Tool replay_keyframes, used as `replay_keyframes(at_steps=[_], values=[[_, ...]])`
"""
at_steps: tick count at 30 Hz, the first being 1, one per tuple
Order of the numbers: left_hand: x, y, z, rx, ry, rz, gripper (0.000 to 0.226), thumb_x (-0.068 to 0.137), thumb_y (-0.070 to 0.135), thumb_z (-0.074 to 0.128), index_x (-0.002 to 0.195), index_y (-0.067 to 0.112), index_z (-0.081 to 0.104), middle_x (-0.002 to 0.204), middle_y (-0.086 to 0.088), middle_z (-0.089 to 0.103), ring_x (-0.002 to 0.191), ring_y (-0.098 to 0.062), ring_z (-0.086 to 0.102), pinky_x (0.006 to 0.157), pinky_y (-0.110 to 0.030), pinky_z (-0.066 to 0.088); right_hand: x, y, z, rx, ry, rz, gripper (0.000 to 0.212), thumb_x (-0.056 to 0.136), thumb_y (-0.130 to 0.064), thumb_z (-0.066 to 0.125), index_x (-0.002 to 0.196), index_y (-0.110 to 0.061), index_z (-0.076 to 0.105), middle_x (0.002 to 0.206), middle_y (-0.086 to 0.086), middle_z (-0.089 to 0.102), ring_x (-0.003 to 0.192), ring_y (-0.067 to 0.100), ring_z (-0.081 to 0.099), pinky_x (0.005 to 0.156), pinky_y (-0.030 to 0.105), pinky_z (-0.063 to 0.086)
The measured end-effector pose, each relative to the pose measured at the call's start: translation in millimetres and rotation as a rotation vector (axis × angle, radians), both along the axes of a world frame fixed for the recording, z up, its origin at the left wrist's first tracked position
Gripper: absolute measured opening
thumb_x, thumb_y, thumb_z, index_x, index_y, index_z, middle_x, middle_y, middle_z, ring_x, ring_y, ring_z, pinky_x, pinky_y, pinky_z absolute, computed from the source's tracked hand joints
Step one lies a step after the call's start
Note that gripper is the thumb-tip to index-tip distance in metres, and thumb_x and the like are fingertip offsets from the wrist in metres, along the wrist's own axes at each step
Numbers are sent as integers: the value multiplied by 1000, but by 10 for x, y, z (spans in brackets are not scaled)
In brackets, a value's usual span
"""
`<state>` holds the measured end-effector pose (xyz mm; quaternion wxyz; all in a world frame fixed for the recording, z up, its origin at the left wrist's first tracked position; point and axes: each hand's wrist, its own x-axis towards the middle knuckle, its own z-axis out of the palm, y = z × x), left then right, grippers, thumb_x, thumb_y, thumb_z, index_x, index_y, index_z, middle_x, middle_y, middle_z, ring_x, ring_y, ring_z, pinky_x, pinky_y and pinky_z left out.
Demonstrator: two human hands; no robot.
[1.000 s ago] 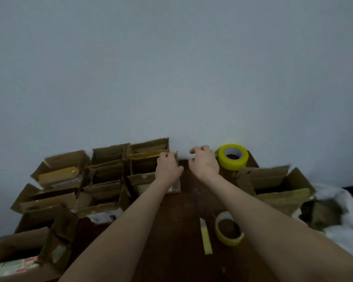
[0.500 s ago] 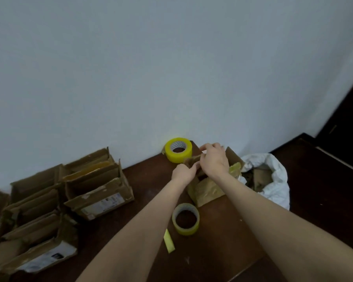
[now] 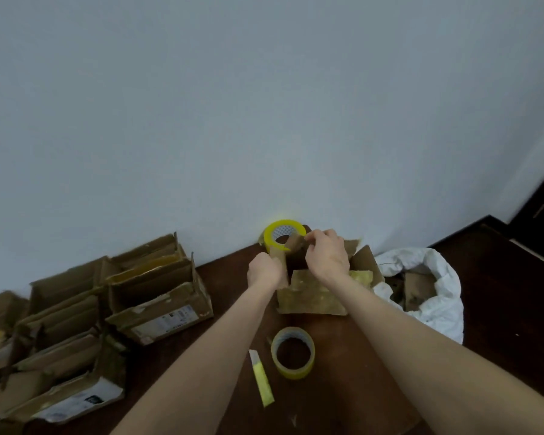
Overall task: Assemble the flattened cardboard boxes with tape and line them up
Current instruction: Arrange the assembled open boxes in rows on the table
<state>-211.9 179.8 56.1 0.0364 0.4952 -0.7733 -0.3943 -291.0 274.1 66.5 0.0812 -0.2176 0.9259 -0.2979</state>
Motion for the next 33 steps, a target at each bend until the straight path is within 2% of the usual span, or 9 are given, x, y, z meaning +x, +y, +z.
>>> replay_keyframes(at_steps=[2, 6, 13, 17, 20, 23, 25, 29, 33], values=[[24, -178, 133, -98, 23, -11, 33, 99, 24, 37, 112, 5, 61, 117, -15, 62, 102, -33, 60, 83, -32, 47, -1, -96, 79, -15, 37, 15, 37, 96, -9, 39, 127, -21, 55, 134, 4, 44, 125, 24, 37, 96, 35, 41], [168, -519, 495, -205, 192, 74, 29, 101, 22, 34, 102, 6, 58, 96, -10, 62, 66, -17, 58, 62, -30, 51, 24, -307, 292, -79, 169, 53, 35, 96, -16, 45, 131, -18, 52, 136, 7, 44, 126, 25, 37, 105, 36, 37], [585, -963, 1062, -299, 476, 286, 25, 101, 22, 36, 93, 10, 56, 84, -4, 55, 69, -19, 59, 68, -38, 59, 190, -836, 839, -215, 283, 44, 58, 90, -26, 58, 144, -20, 35, 148, 8, 30, 137, 27, 28, 113, 38, 28], [994, -1231, 1236, -395, 532, 382, 20, 100, 20, 36, 91, 14, 52, 81, -1, 52, 80, -26, 60, 74, -42, 56, 304, -1113, 983, -304, 79, 24, 79, 87, -28, 66, 149, -18, 20, 154, 8, 19, 139, 29, 28, 109, 43, 35], [1343, -1396, 1256, -409, 568, 473, 17, 101, 20, 36, 98, 13, 52, 90, -3, 52, 76, -15, 54, 62, -26, 50, 410, -1290, 990, -409, -207, -12, 85, 84, -31, 71, 150, -15, 20, 152, 10, 27, 132, 33, 41, 101, 45, 42], [1668, -1512, 1231, -412, 596, 520, 22, 101, 18, 35, 101, 8, 54, 92, -6, 53, 71, -11, 49, 54, -16, 37, 535, -1433, 937, -599, -610, 47, 50, 85, -29, 71, 127, -10, 53, 125, 12, 60, 107, 31, 61, 90, 43, 53], [1876, -1572, 1209, -428, 601, 547, 24, 101, 17, 36, 108, 5, 56, 96, -8, 55, 76, -12, 50, 54, -16, 37, 652, -1492, 918, -614, -727, 114, 22, 90, -24, 66, 107, -10, 63, 104, 10, 68, 92, 27, 65, 79, 41, 56], [2183, -1559, 1193, -356, 646, 588, 28, 99, 22, 47, 126, 12, 49, 114, -2, 56, 94, -12, 53, 70, -20, 44, 876, -1598, 858, -619, -563, 208, 9, 94, -22, 59, 93, -15, 63, 95, 7, 67, 91, 28, 65, 86, 47, 55], [2352, -1463, 1183, -45, 711, 605, 56, 85, 27, 71, 131, 13, 43, 116, 1, 54, 99, -16, 55, 82, -29, 49, 1126, -1654, 842, -606, -414, 250, 19, 97, -26, 54, 102, -11, 64, 94, 3, 62, 92, 25, 61, 91, 44, 51]])
